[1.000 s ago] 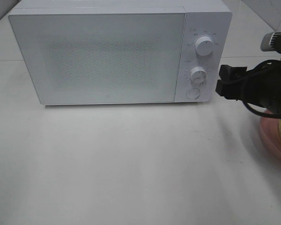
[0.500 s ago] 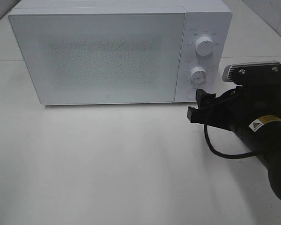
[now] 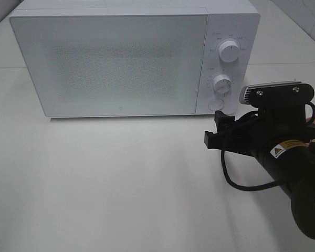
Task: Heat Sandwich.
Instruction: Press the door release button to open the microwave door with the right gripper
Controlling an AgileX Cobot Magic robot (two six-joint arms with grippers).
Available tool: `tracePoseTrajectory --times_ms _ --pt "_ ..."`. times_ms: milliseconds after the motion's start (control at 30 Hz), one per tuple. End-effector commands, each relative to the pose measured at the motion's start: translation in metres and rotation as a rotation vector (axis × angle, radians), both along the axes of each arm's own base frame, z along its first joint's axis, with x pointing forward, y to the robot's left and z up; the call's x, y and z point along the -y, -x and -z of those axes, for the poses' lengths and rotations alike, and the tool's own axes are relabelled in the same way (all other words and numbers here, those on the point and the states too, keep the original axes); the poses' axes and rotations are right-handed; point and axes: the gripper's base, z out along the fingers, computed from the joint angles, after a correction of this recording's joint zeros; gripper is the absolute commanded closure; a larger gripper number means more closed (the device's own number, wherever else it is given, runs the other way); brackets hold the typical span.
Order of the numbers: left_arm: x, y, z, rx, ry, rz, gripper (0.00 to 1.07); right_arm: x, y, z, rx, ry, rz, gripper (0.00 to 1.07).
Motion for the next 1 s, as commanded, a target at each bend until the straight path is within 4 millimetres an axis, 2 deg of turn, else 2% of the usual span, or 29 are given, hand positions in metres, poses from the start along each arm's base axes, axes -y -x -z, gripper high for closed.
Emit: tracePoseTrajectory --times_ms 33,133,200,233,300,333,367,433,467,500,600,667,733,867,967,1000 --pt "-0.0002 0.0042 0.0003 0.029 0.003 -0.004 0.09 -0.0007 0.0001 -0.0006 0.002 -0.1 0.031 0.31" --pt "-0.0002 0.0042 0.0003 0.029 0.003 -0.004 0.09 -0.0007 0.0001 -0.0006 -0.004 -0.185 0.059 0.31" --pt "-0.0002 0.0042 0.0003 0.029 0.003 -0.004 0.09 -0.0011 0.0003 0.0 -0.027 -0.389 0.122 0.31" --pt "-0.0002 0.0042 0.0003 0.029 0.003 -0.004 0.09 -0.0011 0.0003 0.0 -0.027 -0.389 0.122 0.31" --pt "-0.0002 0.0042 0.0003 0.029 0.003 -0.004 0.09 -0.0013 0.0007 0.0011 -0.053 -0.545 0.175 0.31" --pt "-0.0002 0.0042 0.0003 0.029 0.003 -0.004 0.09 -0.0015 0.0011 0.002 -0.076 -0.687 0.225 0.31" --pt "-0.0002 0.0042 0.0003 0.029 0.003 -0.004 0.09 -0.0015 0.0011 0.002 -0.076 -0.687 0.225 0.31" --pt "-0.0002 0.0042 0.0003 0.029 0.003 -0.004 0.09 -0.002 0.0014 0.0028 -0.098 -0.819 0.27 0.31" --pt "-0.0002 0.0042 0.0003 0.029 0.003 -0.004 0.09 -0.0021 0.0018 0.0039 -0.121 -0.95 0.321 0.31" --pt "-0.0002 0.0042 0.0003 0.029 0.003 -0.004 0.09 -0.0021 0.0018 0.0039 -0.121 -0.95 0.321 0.31" --pt "-0.0002 0.0042 0.0003 0.029 0.003 -0.004 0.09 -0.0022 0.002 0.0044 -0.144 -1.163 0.401 0.34" --pt "-0.0002 0.0042 0.0003 0.029 0.003 -0.004 0.09 -0.0022 0.002 0.0044 -0.147 -1.206 0.417 0.35" --pt "-0.0002 0.0042 0.0003 0.029 0.003 -0.004 0.09 -0.0024 0.002 0.0043 -0.16 -1.355 0.468 0.37" --pt "-0.0002 0.0042 0.0003 0.029 0.003 -0.004 0.09 -0.0025 0.002 0.0043 -0.166 -1.431 0.495 0.42" --pt "-0.0002 0.0042 0.0003 0.029 0.003 -0.004 0.09 -0.0025 0.002 0.0043 -0.169 -1.472 0.511 0.54" --pt "-0.0002 0.0042 0.0003 0.029 0.003 -0.004 0.09 -0.0025 0.002 0.0043 -0.169 -1.472 0.511 0.54"
